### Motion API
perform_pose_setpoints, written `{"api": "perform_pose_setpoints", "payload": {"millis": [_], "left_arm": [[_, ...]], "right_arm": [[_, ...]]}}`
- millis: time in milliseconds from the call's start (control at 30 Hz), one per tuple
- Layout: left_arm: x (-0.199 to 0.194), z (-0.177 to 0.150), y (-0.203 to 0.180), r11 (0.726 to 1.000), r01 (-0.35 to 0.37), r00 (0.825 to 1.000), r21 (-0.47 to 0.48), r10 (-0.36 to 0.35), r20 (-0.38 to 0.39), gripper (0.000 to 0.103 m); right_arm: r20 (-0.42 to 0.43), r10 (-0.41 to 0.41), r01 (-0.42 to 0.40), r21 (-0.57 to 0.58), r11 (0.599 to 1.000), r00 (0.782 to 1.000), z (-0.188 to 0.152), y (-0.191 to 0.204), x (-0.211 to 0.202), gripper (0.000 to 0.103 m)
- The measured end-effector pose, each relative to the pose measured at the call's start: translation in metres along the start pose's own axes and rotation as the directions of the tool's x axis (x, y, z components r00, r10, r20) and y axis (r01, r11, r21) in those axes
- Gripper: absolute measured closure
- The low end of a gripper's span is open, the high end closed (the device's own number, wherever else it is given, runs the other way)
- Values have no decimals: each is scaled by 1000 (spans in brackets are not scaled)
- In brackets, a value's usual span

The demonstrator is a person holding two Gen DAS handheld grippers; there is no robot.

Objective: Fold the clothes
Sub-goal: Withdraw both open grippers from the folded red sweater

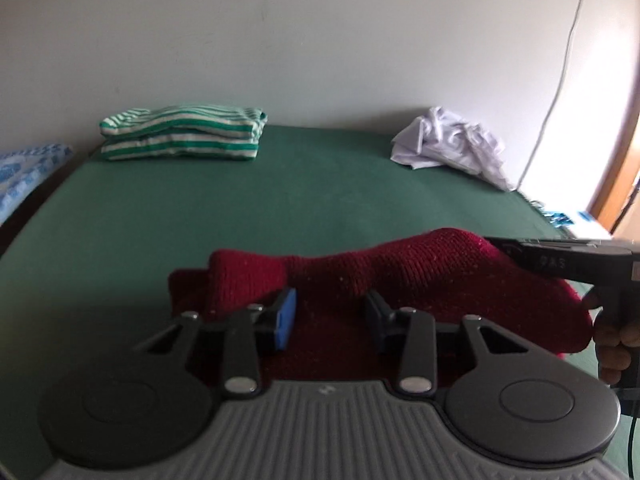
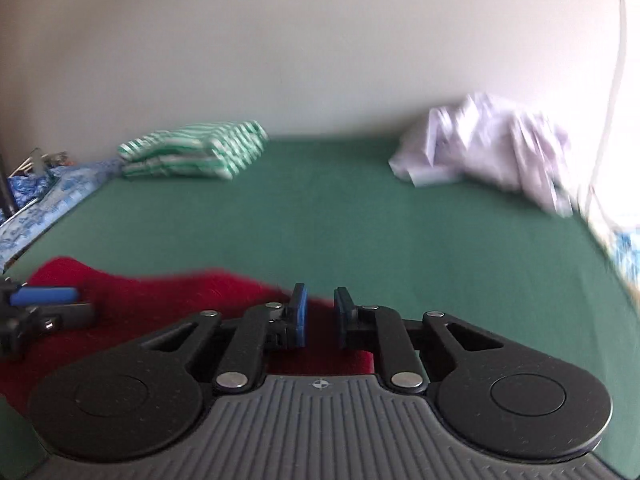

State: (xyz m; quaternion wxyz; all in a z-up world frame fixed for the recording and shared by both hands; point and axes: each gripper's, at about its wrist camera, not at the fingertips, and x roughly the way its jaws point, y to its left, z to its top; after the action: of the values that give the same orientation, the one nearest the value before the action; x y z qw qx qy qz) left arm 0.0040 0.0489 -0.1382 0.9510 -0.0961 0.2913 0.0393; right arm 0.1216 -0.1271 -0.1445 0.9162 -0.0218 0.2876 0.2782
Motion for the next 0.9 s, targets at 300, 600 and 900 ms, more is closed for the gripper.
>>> {"api": "perform_pose_setpoints", "payload": {"millis": [300, 600, 900], "left_arm": [[13, 4, 9, 993, 54, 999, 102, -54, -1, 57], [-10, 5, 8, 992, 68, 997, 102, -72, 33, 59], [-49, -20, 12, 999, 31, 999, 23, -32, 28, 35]], "right_arm": [[79, -96, 103, -84, 991, 992, -36, 33, -18, 88], [106, -78, 95, -160, 983, 991, -48, 38, -42, 85], [113, 119, -109, -94, 990, 986, -26, 38, -87, 80]]}}
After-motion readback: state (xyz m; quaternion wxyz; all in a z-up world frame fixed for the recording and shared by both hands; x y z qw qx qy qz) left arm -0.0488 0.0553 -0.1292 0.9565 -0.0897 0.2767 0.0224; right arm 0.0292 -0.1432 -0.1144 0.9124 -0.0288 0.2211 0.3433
